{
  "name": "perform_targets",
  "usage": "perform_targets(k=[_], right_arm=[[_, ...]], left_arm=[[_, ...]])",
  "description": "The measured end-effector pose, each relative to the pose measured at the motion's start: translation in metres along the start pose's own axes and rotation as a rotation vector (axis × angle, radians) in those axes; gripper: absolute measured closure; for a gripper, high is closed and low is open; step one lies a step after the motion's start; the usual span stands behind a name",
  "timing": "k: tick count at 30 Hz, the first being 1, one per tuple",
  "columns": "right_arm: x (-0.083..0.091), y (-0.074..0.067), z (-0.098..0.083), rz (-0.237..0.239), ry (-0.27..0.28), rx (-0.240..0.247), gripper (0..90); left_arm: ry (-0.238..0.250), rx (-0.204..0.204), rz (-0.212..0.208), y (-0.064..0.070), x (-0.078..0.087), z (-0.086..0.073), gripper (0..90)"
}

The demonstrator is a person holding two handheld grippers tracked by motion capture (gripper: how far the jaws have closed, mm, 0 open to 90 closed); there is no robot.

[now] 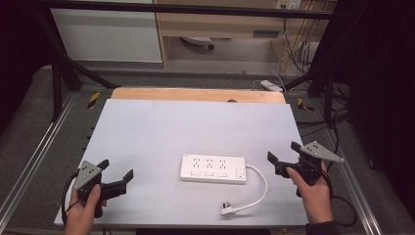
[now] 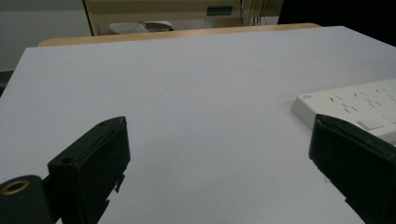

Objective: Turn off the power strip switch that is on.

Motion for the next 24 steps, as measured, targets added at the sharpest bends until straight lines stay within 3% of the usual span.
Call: perform_targets(k=[9, 24], right_arm=[[-0.009, -0.018, 0.009, 0.031, 0.002, 0.0, 5.3], [-0.031, -0.06, 0.021, 0.098, -0.02, 0.024, 7.6]], left_arm=[[-0.008, -0.002, -0.001, 0.001, -0.001, -0.001, 5.5], [-0.009, -0.003, -0.004, 0.001, 0.0, -0.001, 5.5]])
Point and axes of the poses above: each handheld gripper's, and its own axes: x roughly backward along the jaws, z roughly out of its top, y roughly to its right, the point moved 5 cm from there along -x, roughly forward along the jaws, and after that the axes turned 5 degrees about -y, right-handed, at the moved point
